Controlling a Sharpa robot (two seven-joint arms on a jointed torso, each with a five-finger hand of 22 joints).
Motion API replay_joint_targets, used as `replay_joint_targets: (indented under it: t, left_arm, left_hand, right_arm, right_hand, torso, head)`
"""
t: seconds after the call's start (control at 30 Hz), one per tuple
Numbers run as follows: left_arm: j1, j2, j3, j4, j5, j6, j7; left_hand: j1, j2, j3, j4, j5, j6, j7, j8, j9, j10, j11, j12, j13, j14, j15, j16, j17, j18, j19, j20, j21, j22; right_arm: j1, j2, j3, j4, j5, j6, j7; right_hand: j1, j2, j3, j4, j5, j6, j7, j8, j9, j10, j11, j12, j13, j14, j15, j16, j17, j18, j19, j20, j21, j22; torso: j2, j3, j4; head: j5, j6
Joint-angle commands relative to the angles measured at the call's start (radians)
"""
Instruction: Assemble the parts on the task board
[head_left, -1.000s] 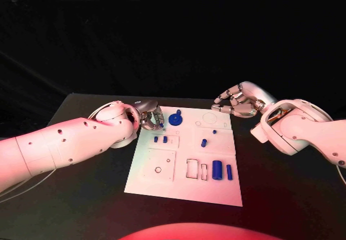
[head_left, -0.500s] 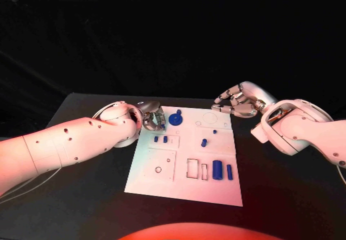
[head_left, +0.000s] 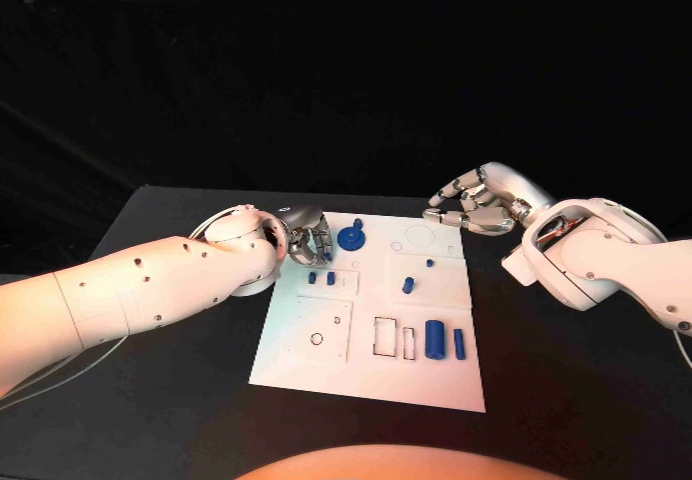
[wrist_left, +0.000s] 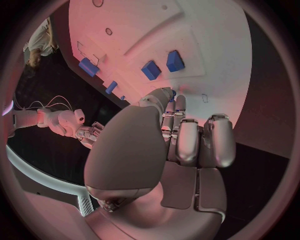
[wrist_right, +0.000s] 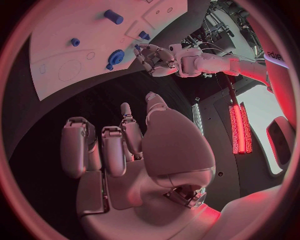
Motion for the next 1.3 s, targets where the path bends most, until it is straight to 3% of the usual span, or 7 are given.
replay_joint_targets:
  t: [0.03, 0.87, 1.03, 1.3]
  left_arm:
    - [0.0, 0.003, 0.0, 0.0, 0.002, 0.026, -0.005]
    - [-0.001, 0.014, -0.001, -0.016, -0.011, 0.03, -0.012]
    - [-0.001, 0.016, -0.001, -0.017, -0.009, 0.033, -0.014]
    - [-0.001, 0.016, -0.001, -0.018, -0.008, 0.038, -0.017]
  left_hand:
    - [-0.01, -0.001, 0.006, 0.0, -0.003, 0.007, 0.0, -0.003, 0.001, 0.005, -0.001, -0.005, -0.001, 0.003, -0.001, 0.001, -0.001, -0.008, 0.003, -0.001, 0.001, 0.098]
    - [-0.023, -0.003, 0.01, -0.001, -0.032, 0.004, 0.002, -0.014, -0.007, 0.007, 0.002, -0.023, -0.002, 0.001, 0.002, 0.001, -0.004, -0.007, -0.001, 0.0, -0.003, 0.095]
    - [-0.028, -0.006, 0.019, -0.003, -0.034, -0.027, 0.01, -0.039, -0.023, 0.013, 0.005, -0.036, -0.001, 0.002, 0.005, 0.003, -0.003, -0.007, -0.002, 0.003, -0.004, 0.094]
    - [-0.03, -0.008, 0.022, -0.003, -0.034, -0.036, 0.012, -0.043, -0.029, 0.015, 0.006, -0.04, -0.001, 0.002, 0.005, 0.003, -0.006, -0.007, -0.002, 0.003, -0.005, 0.094]
  right_arm:
    - [-0.001, 0.0, 0.0, 0.002, -0.005, 0.007, 0.008]
    - [-0.001, -0.002, 0.0, 0.005, -0.005, 0.007, 0.008]
    - [-0.001, -0.002, 0.0, 0.004, -0.005, 0.007, 0.008]
    - [-0.001, -0.001, 0.0, 0.003, -0.005, 0.008, 0.008]
  right_hand:
    - [-0.005, 0.007, -0.004, -0.002, 0.004, -0.006, 0.001, 0.004, 0.001, 0.003, -0.004, 0.007, 0.02, 0.072, -0.006, -0.005, 0.134, 0.011, -0.005, -0.003, -0.007, 0.124]
    - [-0.005, 0.007, -0.004, -0.002, 0.004, -0.006, 0.001, 0.004, 0.001, 0.003, -0.004, 0.007, 0.02, 0.072, -0.006, -0.005, 0.134, 0.011, -0.005, -0.003, -0.007, 0.124]
    - [-0.005, 0.007, -0.004, -0.002, 0.004, -0.006, 0.001, 0.004, 0.001, 0.003, -0.004, 0.007, 0.02, 0.072, -0.006, -0.005, 0.134, 0.011, -0.005, -0.003, -0.007, 0.124]
    - [-0.005, 0.007, -0.004, -0.002, 0.004, -0.006, 0.001, 0.004, 0.001, 0.003, -0.004, 0.007, 0.02, 0.072, -0.006, -0.005, 0.134, 0.011, -0.005, -0.003, -0.007, 0.124]
  torso:
    - [0.0, -0.0002, 0.0]
    - [0.0, 0.0001, -0.0001]
    - [0.0, 0.0, 0.0001]
    - [0.0, 0.0, 0.0004]
  head:
    - [0.001, -0.001]
    - [0.0, -0.002]
    - [-0.001, -0.002]
    - [-0.001, -0.002]
